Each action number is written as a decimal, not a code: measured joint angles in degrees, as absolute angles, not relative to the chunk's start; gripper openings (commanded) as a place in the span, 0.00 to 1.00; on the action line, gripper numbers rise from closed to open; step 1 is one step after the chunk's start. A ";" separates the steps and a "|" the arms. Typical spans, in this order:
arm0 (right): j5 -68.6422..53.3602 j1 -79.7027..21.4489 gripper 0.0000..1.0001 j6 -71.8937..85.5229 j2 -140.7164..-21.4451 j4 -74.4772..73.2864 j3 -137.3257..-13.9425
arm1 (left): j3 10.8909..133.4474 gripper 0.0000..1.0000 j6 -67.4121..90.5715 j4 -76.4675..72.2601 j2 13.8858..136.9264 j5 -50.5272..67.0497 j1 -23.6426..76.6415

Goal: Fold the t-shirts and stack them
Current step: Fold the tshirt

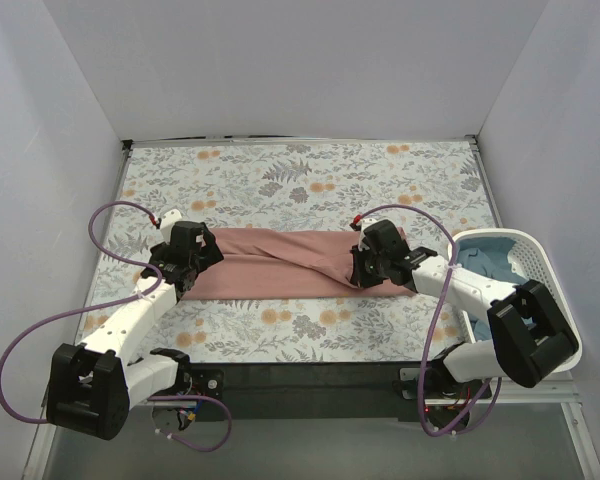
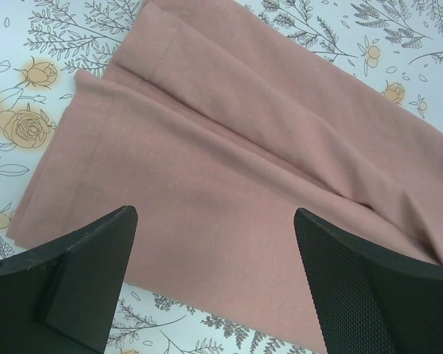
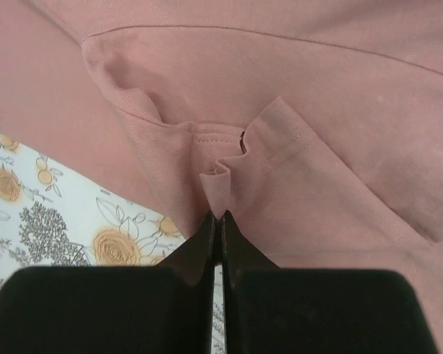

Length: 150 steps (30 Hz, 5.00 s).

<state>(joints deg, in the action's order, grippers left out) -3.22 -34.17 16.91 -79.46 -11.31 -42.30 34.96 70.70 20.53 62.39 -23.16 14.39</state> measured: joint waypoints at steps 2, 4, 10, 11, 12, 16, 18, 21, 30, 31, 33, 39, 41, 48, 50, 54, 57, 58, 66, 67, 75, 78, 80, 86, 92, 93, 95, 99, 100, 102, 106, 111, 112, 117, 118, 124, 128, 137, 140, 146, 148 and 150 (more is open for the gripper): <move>-3.38 -35.16 0.05 18.11 -77.30 -11.79 -39.88 | 34.96 0.87 70.70 20.51 62.39 -23.18 14.39; -3.51 -35.81 0.06 18.83 -75.31 -11.92 -38.52 | 34.96 0.87 70.70 20.53 62.39 -23.18 14.39; -4.38 -36.51 0.37 19.88 -73.56 -11.92 -37.69 | 34.96 0.87 70.70 20.51 62.39 -23.18 14.39; -4.62 -36.53 0.39 19.81 -73.58 -12.03 -37.69 | 34.96 0.87 70.72 20.53 62.39 -23.18 14.39; -4.82 -36.60 0.41 19.84 -73.58 -12.21 -37.69 | 34.96 0.87 70.72 20.51 62.41 -23.18 14.39; -4.89 -37.19 0.53 19.29 -73.19 -13.89 -37.76 | 34.96 0.87 71.44 20.53 62.41 -23.27 14.39; -4.91 -37.56 0.56 18.17 -72.42 -15.70 -38.61 | 34.98 0.87 72.38 20.53 62.41 -23.38 14.15; -4.97 -37.69 0.58 15.40 -72.38 -16.88 -42.44 | 35.88 0.87 74.06 20.71 63.31 -23.00 12.45; -13.80 -37.69 0.69 9.39 -87.20 -11.14 -60.51 | 48.53 0.88 77.91 21.37 77.54 -22.74 6.09; -15.55 -37.76 0.69 8.99 -90.00 -10.11 -63.11 | 48.47 0.88 78.06 21.45 77.65 -22.46 6.09; -19.00 -38.00 0.70 8.64 -95.72 -7.75 -68.01 | 47.59 0.88 78.22 21.89 76.69 -21.80 6.09; -26.72 -39.44 0.73 8.99 -110.50 -2.50 -79.02 | 39.79 0.88 77.23 22.46 67.81 -19.22 6.13; -28.47 -40.12 0.73 9.28 -115.15 -1.43 -82.65 | 37.26 0.88 76.93 22.98 64.34 -18.15 6.22; -32.86 -42.96 0.73 11.97 -126.32 0.95 -91.18 | 33.95 0.88 76.73 23.33 59.64 -16.60 7.03; -33.65 -43.55 0.73 12.80 -128.11 1.67 -92.12 | 33.93 0.88 76.71 23.29 60.07 -16.45 7.38; -35.16 -44.31 0.72 14.35 -129.95 2.22 -92.47 | 33.93 0.88 76.69 23.29 60.62 -16.51 7.70; -36.25 -44.84 0.72 15.14 -130.45 2.85 -92.47 | 33.93 0.88 76.66 23.07 60.62 -16.56 7.73; -36.47 -45.04 0.72 15.29 -130.45 3.07 -92.47 | 33.93 0.88 76.64 23.03 60.60 -16.58 7.73; -37.10 -46.85 0.72 15.97 -128.77 4.56 -90.13 | 33.93 0.88 76.38 22.22 60.73 -16.56 7.90; -37.08 -47.11 0.72 15.99 -128.25 4.58 -89.60 | 33.93 0.88 76.31 22.22 60.80 -16.56 7.97; -36.23 -48.90 0.72 16.08 -125.56 5.23 -86.61 | 33.93 0.88 76.23 22.20 61.10 -16.45 8.03; -34.98 -49.23 0.72 15.73 -125.03 5.63 -85.47 | 33.93 0.86 76.29 22.17 61.34 -16.47 8.05; -33.98 -49.28 0.72 15.18 -124.60 5.85 -84.44 | 33.93 0.83 76.75 22.22 61.43 -16.51 8.05; -31.42 -49.71 0.71 13.67 -123.85 6.17 -82.17 | 36.21 0.74 79.59 22.28 62.30 -17.78 7.92; -28.86 -50.28 0.71 12.10 -122.52 6.20 -80.90 | 43.72 0.66 83.11 21.30 67.90 -17.54 7.31; -28.51 -50.28 0.71 11.86 -122.17 6.13 -80.60 | 44.45 0.64 83.79 20.80 68.77 -17.19 7.29; -27.70 -50.28 0.71 11.55 -121.40 6.13 -80.07 | 45.10 0.60 84.77 19.68 70.48 -16.43 7.25; -26.94 -50.28 0.71 10.87 -119.87 6.07 -79.90 | 45.17 0.40 86.43 17.45 75.40 -15.38 7.22; -26.92 -50.28 0.71 10.68 -119.59 6.09 -79.90 | 45.15 0.37 86.83 17.06 76.82 -15.27 7.03; -26.89 -50.28 0.71 10.46 -119.28 6.17 -79.75 | 44.84 0.34 87.33 16.12 78.98 -14.94 6.57; -26.35 -50.28 0.71 10.31 -118.39 6.24 -77.49 | 41.47 0.28 88.53 13.76 80.25 -14.37 3.16; -24.12 -49.98 0.70 10.35 -114.21 6.02 -71.50 | 37.10 0.28 90.30 13.41 80.36 -14.09 0.01; -23.68 -49.84 0.70 10.35 -112.81 5.96 -70.17 | 36.64 0.28 90.67 13.50 80.36 -13.98 -0.14; -19.81 -46.92 0.70 10.81 -102.21 6.11 -60.77 | 36.18 0.32 92.20 14.72 80.20 -13.47 -2.50; -18.85 -45.67 0.70 11.25 -99.46 6.02 -58.63 | 36.40 0.34 92.27 15.38 80.09 -13.52 -2.96; -11.77 -36.21 0.70 13.19 -84.07 2.00 -49.87 | 37.60 0.67 89.30 19.40 74.81 -15.40 -3.68; -5.32 -32.21 0.67 13.63 -78.24 -3.22 -47.13 | 39.33 0.76 85.25 19.42 69.56 -14.48 -2.50; -0.14 -26.17 0.60 13.13 -78.91 -10.98 -46.06 | 43.72 0.78 79.81 18.79 73.69 -12.51 14.44; -0.16 -22.41 0.57 13.30 -81.54 -11.53 -46.57 | 46.61 0.78 79.24 18.31 79.96 -14.00 14.11; -2.63 -15.57 0.52 13.72 -89.12 -10.92 -50.15 | 52.53 0.76 79.22 17.50 92.09 -14.35 7.79; -3.46 -13.47 0.52 13.85 -91.31 -9.98 -51.00 | 54.26 0.74 79.26 17.43 95.37 -14.37 4.91; -4.14 -11.60 0.52 14.00 -93.27 -9.10 -51.75 | 55.57 0.73 79.66 17.39 97.76 -14.13 2.57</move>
